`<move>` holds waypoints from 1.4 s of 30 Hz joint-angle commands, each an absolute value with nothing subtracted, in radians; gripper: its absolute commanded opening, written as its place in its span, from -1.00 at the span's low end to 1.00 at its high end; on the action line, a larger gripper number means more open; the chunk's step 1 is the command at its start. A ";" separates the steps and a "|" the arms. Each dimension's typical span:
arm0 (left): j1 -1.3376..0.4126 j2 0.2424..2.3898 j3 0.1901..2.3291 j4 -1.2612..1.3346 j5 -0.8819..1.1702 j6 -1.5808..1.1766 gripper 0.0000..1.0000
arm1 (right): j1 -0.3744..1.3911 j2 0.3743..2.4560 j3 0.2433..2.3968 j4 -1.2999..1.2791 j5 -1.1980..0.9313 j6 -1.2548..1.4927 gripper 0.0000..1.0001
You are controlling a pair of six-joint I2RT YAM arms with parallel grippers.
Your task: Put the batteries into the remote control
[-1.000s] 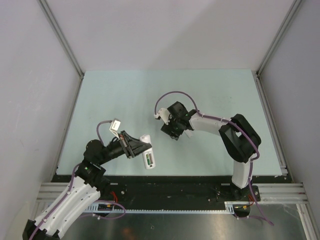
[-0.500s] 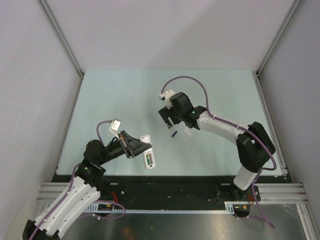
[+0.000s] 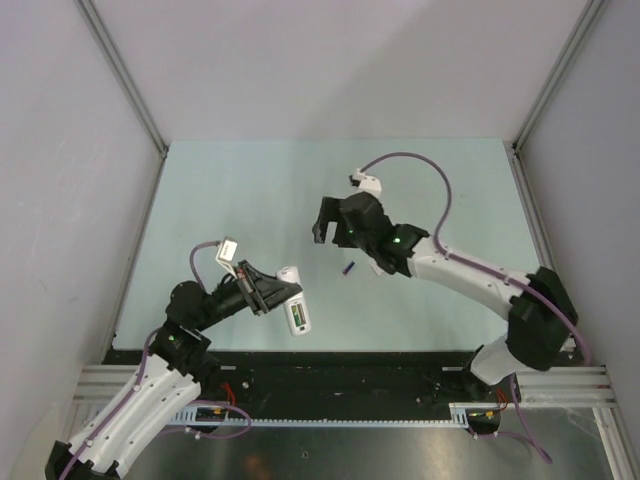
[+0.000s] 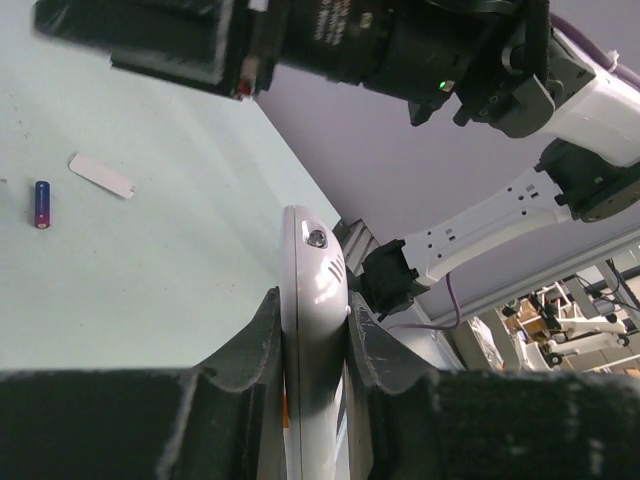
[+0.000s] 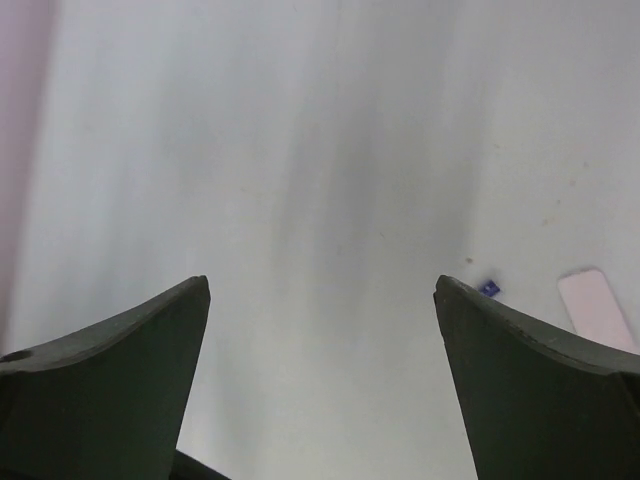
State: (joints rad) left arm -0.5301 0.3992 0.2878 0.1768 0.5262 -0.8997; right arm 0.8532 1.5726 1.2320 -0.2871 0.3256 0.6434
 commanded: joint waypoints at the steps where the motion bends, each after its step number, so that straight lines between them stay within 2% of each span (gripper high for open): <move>1: -0.535 0.387 0.284 0.221 0.517 -0.920 -1.00 | 0.746 1.441 1.091 0.044 0.259 0.802 0.99; 3: -0.535 0.385 0.282 0.222 0.517 -0.926 -1.00 | 0.692 1.419 1.006 0.109 0.175 0.957 0.92; 5: -0.535 0.382 0.282 0.222 0.515 -0.931 -1.00 | 0.629 1.449 1.020 0.100 0.082 1.026 0.99; 6: -0.535 0.382 0.281 0.222 0.515 -0.933 -0.99 | 0.627 1.466 1.060 -0.052 0.096 1.049 0.96; 8: -0.534 0.380 0.281 0.222 0.514 -0.939 -1.00 | 0.658 1.523 1.162 -0.190 0.179 1.032 0.92; 9: -0.534 0.380 0.278 0.221 0.509 -0.940 -1.00 | 0.672 1.537 1.182 -0.295 0.211 1.035 0.80; 13: -0.534 0.379 0.270 0.222 0.506 -0.946 -1.00 | 0.696 1.591 1.195 -0.393 0.262 1.098 0.48; 16: -0.535 0.379 0.265 0.221 0.505 -0.948 -1.00 | 0.733 1.632 1.195 -0.431 0.285 1.185 -0.18; 17: -0.535 0.379 0.262 0.222 0.505 -0.948 -1.00 | 0.739 1.641 1.195 -0.437 0.294 1.204 -0.31; 18: -0.535 0.377 0.261 0.221 0.503 -0.951 -1.00 | 0.756 1.655 1.195 -0.446 0.302 1.221 -0.36; 21: -0.535 0.376 0.264 0.222 0.506 -0.954 -1.00 | 0.768 1.698 1.195 -0.449 0.311 1.259 -0.18; 24: -0.538 0.371 0.265 0.222 0.499 -0.951 -1.00 | 0.770 1.739 1.198 -0.474 0.321 1.270 -0.10; 42: -0.557 0.339 0.239 0.222 0.486 -0.948 -1.00 | 0.770 1.887 1.259 -0.512 0.318 1.232 -0.13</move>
State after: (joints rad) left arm -0.5510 0.3519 0.2405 0.1757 0.4980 -0.9352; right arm 0.7704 1.8645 1.2057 -0.4900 0.2768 1.2369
